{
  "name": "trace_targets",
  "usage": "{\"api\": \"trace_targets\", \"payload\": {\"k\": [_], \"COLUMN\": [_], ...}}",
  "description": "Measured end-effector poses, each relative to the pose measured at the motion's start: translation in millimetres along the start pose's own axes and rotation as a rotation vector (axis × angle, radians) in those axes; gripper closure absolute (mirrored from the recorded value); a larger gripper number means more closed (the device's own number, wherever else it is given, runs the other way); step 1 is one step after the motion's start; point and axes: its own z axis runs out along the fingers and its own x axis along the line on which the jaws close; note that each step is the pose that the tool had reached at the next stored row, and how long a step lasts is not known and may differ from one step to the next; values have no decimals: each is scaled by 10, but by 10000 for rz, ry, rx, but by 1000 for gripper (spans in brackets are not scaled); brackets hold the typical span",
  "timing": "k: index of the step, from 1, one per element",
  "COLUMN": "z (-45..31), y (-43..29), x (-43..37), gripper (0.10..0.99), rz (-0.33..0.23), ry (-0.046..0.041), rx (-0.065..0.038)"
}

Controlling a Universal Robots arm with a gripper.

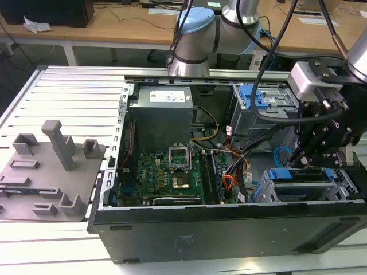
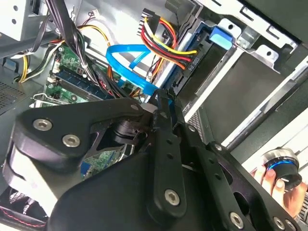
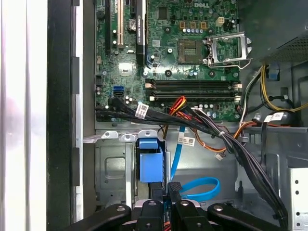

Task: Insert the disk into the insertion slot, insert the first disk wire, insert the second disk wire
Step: 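Insert the second disk wire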

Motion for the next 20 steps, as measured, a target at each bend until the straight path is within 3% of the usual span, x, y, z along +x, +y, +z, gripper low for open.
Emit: {"api": "trace_targets", "payload": {"k": [11,18,20], "z": [49,51,55], "y": [-107,-139,-142], "x": [11,44,92], "gripper": [922,922,922], "rz": [-2,-1,-4], "ry": [-29,-37,-49], "rx": [-11,-11,-12]}}
